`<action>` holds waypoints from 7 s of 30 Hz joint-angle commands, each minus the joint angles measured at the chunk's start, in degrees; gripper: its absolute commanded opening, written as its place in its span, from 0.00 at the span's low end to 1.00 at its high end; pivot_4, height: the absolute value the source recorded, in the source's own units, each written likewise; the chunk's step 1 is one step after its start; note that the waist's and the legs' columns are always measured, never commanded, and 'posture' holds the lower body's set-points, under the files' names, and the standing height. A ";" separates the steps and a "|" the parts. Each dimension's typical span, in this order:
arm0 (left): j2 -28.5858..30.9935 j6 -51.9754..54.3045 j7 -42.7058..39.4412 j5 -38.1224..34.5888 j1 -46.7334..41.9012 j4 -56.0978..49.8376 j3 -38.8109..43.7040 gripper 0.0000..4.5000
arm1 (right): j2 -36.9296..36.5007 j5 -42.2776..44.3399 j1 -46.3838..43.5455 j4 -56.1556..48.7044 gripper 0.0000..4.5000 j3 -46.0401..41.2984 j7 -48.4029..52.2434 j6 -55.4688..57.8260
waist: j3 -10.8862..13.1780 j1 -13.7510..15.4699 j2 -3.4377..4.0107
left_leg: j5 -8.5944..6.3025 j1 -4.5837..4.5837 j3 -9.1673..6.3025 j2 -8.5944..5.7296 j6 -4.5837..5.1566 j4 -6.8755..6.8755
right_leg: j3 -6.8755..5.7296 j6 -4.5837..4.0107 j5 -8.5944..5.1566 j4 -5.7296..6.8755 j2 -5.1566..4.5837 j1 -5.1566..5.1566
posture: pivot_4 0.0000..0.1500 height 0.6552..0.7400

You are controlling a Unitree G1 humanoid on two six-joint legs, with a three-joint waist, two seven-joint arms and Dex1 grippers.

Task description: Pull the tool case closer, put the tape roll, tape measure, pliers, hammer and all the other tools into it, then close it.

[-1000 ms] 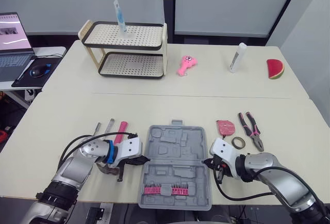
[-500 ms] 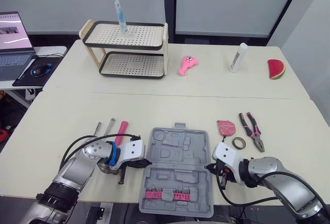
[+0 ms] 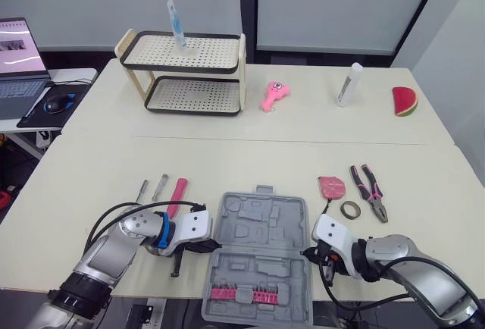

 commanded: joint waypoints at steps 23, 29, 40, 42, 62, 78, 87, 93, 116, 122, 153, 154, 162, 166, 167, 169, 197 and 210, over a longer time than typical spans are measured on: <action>2.07 0.55 -0.67 -1.07 -0.50 1.21 0.17 0.00 | -1.74 2.01 -0.14 0.10 0.00 -3.94 0.16 -0.19 | 0.00 -0.01 0.00 | 0.00 -0.01 0.00 0.00 0.00 0.00 | 0.00 0.00 0.00 -0.04 0.01 0.00 | 1.00 0.94; 3.66 0.47 -0.54 -3.44 -0.63 2.09 2.77 0.00 | -4.81 3.22 1.31 0.42 0.00 -8.73 1.05 -2.00 | 0.01 -0.02 0.01 | 0.00 0.00 0.01 0.01 0.00 0.00 | 0.01 0.00 0.00 -0.04 0.01 0.01 | 1.00 0.94; 8.03 3.39 3.47 -19.26 5.68 6.44 30.41 0.00 | -7.66 5.70 19.88 -1.33 0.00 -40.40 8.08 -24.00 | -0.04 0.27 0.03 | 0.00 0.11 0.04 0.04 0.00 0.04 | -0.03 -0.02 -0.01 0.17 -0.02 0.08 | 1.00 0.94; 8.39 2.83 5.24 -19.22 8.50 9.47 34.59 0.00 | -6.81 5.88 22.64 0.16 0.00 -45.58 9.26 -26.95 | -0.07 0.09 0.07 | 0.00 0.22 0.10 0.04 0.00 0.04 | 0.04 -0.02 -0.01 0.20 -0.02 0.13 | 1.00 0.94; 3.38 1.68 6.44 -24.08 32.99 12.29 51.07 1.00 | -1.80 8.04 34.94 12.15 0.56 -60.50 18.43 -38.95 | -0.24 0.69 -0.22 | -0.02 0.24 0.29 0.12 -0.03 -0.04 | 0.15 -0.05 -0.06 -0.21 -0.03 0.28 | 1.00 0.94; 3.46 -0.24 5.77 -25.17 35.20 0.29 48.60 1.00 | -4.93 3.52 29.31 14.51 1.00 -51.67 18.27 -44.12 | -0.24 0.77 -0.16 | -0.03 0.33 0.36 0.13 -0.04 -0.08 | 0.20 -0.05 -0.06 -0.55 -0.04 0.45 | 1.00 0.94; 5.17 2.99 1.76 -28.13 21.86 -15.08 34.51 1.00 | -6.12 1.50 19.49 8.68 1.00 -38.29 12.71 -34.27 | -0.18 1.07 -0.08 | -0.03 0.30 0.31 0.11 -0.04 -0.08 | 0.17 0.08 0.04 -0.63 -0.05 0.50 | 1.00 0.94; 5.43 6.12 -0.28 -29.46 11.30 -19.37 25.11 1.00 | -3.76 -2.57 11.03 13.36 0.78 -29.08 7.50 -32.05 | -0.07 0.88 0.03 | -0.04 0.24 0.31 0.10 -0.03 -0.08 | 0.18 0.07 0.03 -0.65 -0.03 0.42 | 1.00 0.94; 4.34 -1.69 -3.49 -27.44 9.83 -14.99 20.23 1.00 | -0.15 -6.80 0.16 19.82 0.35 -18.53 -0.51 -18.08 | 0.09 0.97 0.23 | -0.03 0.13 0.30 0.10 -0.02 -0.05 | 0.19 0.09 0.05 -0.61 -0.03 0.30 | 1.00 0.94; 3.21 -2.10 -3.10 -28.10 8.82 -15.56 19.68 1.00 | -0.14 -6.53 -0.80 20.07 0.08 -18.40 -1.37 -15.75 | 0.09 0.96 0.23 | -0.03 0.12 0.29 0.10 -0.02 -0.05 | 0.18 0.09 0.05 -0.61 -0.03 0.30 | 1.00 0.94; 12.04 -1.47 -4.78 -26.38 12.95 -8.73 28.83 1.00 | 22.13 -0.59 -30.22 13.83 0.00 11.27 -6.56 1.45 | 0.28 -0.25 0.29 | -0.04 -0.57 0.15 0.11 -0.02 -0.12 | 0.03 0.03 0.11 -0.60 -0.03 -0.40 | 1.00 0.94; 12.06 -1.68 -4.82 -26.33 13.36 -8.91 28.93 1.00 | 23.34 -1.18 -31.07 15.99 0.00 12.07 -6.70 0.40 | 0.28 -0.24 0.28 | -0.04 -0.61 0.15 0.10 -0.02 -0.12 | 0.02 0.03 0.11 -0.59 -0.03 -0.42 | 1.00 0.94; 12.42 -1.81 -4.55 -26.05 14.18 -9.83 29.52 1.00 | 28.68 -4.34 -34.00 26.34 0.00 15.53 -5.84 -4.93 | 0.28 -0.34 0.28 | -0.03 -0.63 0.09 0.11 -0.02 -0.08 | -0.07 0.01 0.12 -0.49 -0.02 -0.46 | 1.00 0.94; 12.64 -1.39 -4.13 -25.94 14.07 -10.51 29.47 1.00 | 30.75 -5.50 -34.98 29.83 0.00 16.26 -4.99 -6.72 | 0.28 -0.44 0.28 | -0.03 -0.61 0.08 0.12 -0.02 -0.07 | -0.08 0.00 0.13 -0.43 -0.01 -0.46 | 1.00 0.94; 12.65 -1.26 -3.95 -25.94 14.07 -10.76 29.40 1.00 | 31.08 -5.79 -35.11 30.56 0.00 16.40 -4.87 -7.11 | 0.28 -0.44 0.29 | -0.03 -0.61 0.07 0.12 -0.02 -0.07 | -0.08 0.00 0.13 -0.41 -0.01 -0.46 | 1.00 0.94; 12.71 -0.93 -3.59 -25.94 13.94 -11.18 29.22 1.00 | 31.61 -6.28 -35.43 31.82 0.00 16.71 -4.47 -7.80 | 0.28 -0.44 0.29 | -0.03 -0.60 0.06 0.12 -0.02 -0.07 | -0.09 -0.01 0.13 -0.39 0.00 -0.47 | 1.00 0.94; 12.46 -0.80 -2.34 -25.85 14.01 -10.74 29.40 1.00 | 32.38 -8.20 -35.35 27.35 0.36 14.65 -1.22 -8.46 | 0.28 -0.50 0.29 | -0.02 -0.54 0.01 0.12 -0.02 -0.03 | -0.08 -0.06 0.12 -0.06 0.05 -0.55 | 1.00 0.94; 12.63 -0.19 -2.39 -25.99 13.33 -10.49 29.31 1.00 | 32.65 -11.39 -33.53 33.96 0.16 15.43 -1.64 -19.48 | 0.28 -0.55 0.29 | -0.02 -0.53 0.01 0.12 -0.02 0.01 | -0.08 -0.06 0.11 0.02 0.06 -0.55 | 1.00 0.94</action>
